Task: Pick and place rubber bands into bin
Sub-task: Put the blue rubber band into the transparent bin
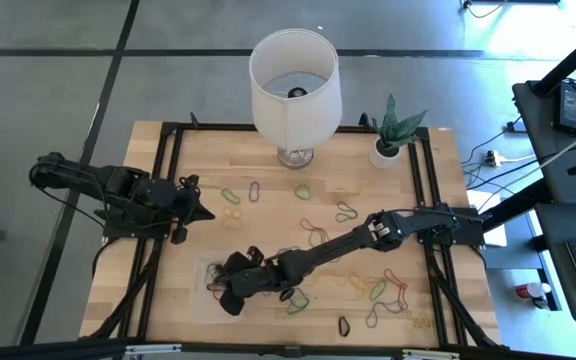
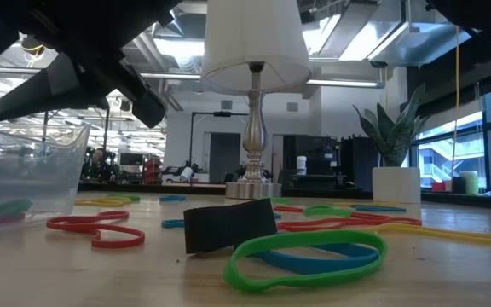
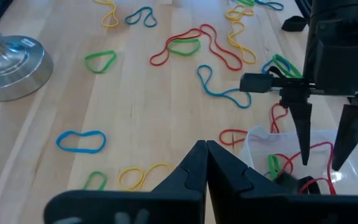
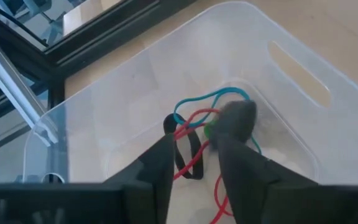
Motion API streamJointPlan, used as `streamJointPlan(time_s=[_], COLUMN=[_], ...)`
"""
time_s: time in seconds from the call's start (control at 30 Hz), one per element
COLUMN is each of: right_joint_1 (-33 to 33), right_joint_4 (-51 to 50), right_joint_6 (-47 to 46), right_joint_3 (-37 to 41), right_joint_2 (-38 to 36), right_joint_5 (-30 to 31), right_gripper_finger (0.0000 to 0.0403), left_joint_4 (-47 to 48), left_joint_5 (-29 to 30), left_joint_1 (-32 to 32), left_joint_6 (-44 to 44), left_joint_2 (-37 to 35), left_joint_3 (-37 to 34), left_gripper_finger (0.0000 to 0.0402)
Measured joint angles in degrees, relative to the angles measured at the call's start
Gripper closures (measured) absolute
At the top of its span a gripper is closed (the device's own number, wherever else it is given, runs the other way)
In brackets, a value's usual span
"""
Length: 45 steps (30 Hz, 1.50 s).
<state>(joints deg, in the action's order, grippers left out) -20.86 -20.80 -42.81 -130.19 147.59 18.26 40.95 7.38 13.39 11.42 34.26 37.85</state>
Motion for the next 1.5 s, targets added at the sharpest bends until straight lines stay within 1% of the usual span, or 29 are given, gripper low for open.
streamJointPlan(time_s=[0.13,0.23,0.3,0.37,0.47,0.57,0.63,0.77,0.83,0.9,1.0,1.1,1.23,1.3,1.4,1.5], right_joint_1=[0.0,0.0,0.0,0.0,0.0,-0.7,-1.8,-4.8,-5.8,-6.4,-7.3,-8.3,-9.8,-10.6,-11.8,-12.7], right_joint_4=[-1.9,-5.6,-5.4,-6.7,-10.6,-15.6,-21.3,-32.3,-34.5,-34.3,-31.3,-24.3,-8.6,-0.9,8.6,15.7], right_joint_6=[0.0,-0.3,1.1,2.4,4.5,5.6,4.3,-3.1,-5.5,-6.9,-10.2,-12.8,-14.0,-14.1,-14.8,-15.1], right_joint_3=[-1.3,-4.9,-4.0,-3.9,-3.9,-3.9,-3.9,-3.5,-2.6,-0.4,6.3,17.0,35.8,46.1,60.7,73.3], right_joint_2=[0.0,-0.3,-2.4,-3.9,-5.9,-7.0,-7.1,-7.0,-7.0,-7.6,-10.0,-14.4,-23.9,-29.4,-37.8,-46.8], right_joint_5=[-0.4,-0.5,-0.4,0.0,1.8,4.9,7.4,12.4,13.1,13.2,13.3,13.4,13.8,13.9,13.8,13.5], right_gripper_finger=[0.0249,0.0251,0.0264,0.0285,0.0334,0.0388,0.0394,0.0398,0.0399,0.04,0.0401,0.0401,0.0402,0.0402,0.0402,0.0402], left_joint_4=[0.0,0.0,0.0,0.0,0.0,-0.3,-0.3,-0.5,-0.7,-1.3,-3.8,-7.2,-10.7,-10.8,-10.9,-11.2], left_joint_5=[0.0,0.0,0.1,0.2,0.3,0.2,0.1,-1.7,-2.1,-2.0,-2.0,-2.0,-2.0,-1.7,0.5,2.4], left_joint_1=[0.0,0.0,0.0,0.0,0.0,0.0,0.0,0.0,0.0,0.0,0.0,0.0,0.0,0.0,0.0,-0.7], left_joint_6=[0.0,0.0,0.8,2.5,2.9,2.9,3.0,3.0,3.0,3.0,2.9,2.8,2.8,2.8,1.9,2.0], left_joint_2=[0.0,0.0,0.1,0.3,1.0,2.1,3.0,4.9,6.1,7.4,9.5,12.1,16.6,19.5,24.9,31.2], left_joint_3=[0.0,0.0,0.0,0.0,0.0,0.0,0.0,0.0,0.0,0.0,0.0,0.0,0.0,0.6,2.7,6.4], left_gripper_finger=[0.0398,0.0399,0.04,0.04,0.0397,0.0397,0.04,0.0399,0.0398,0.04,0.04,0.0399,0.04,0.0399,0.0399,0.04])
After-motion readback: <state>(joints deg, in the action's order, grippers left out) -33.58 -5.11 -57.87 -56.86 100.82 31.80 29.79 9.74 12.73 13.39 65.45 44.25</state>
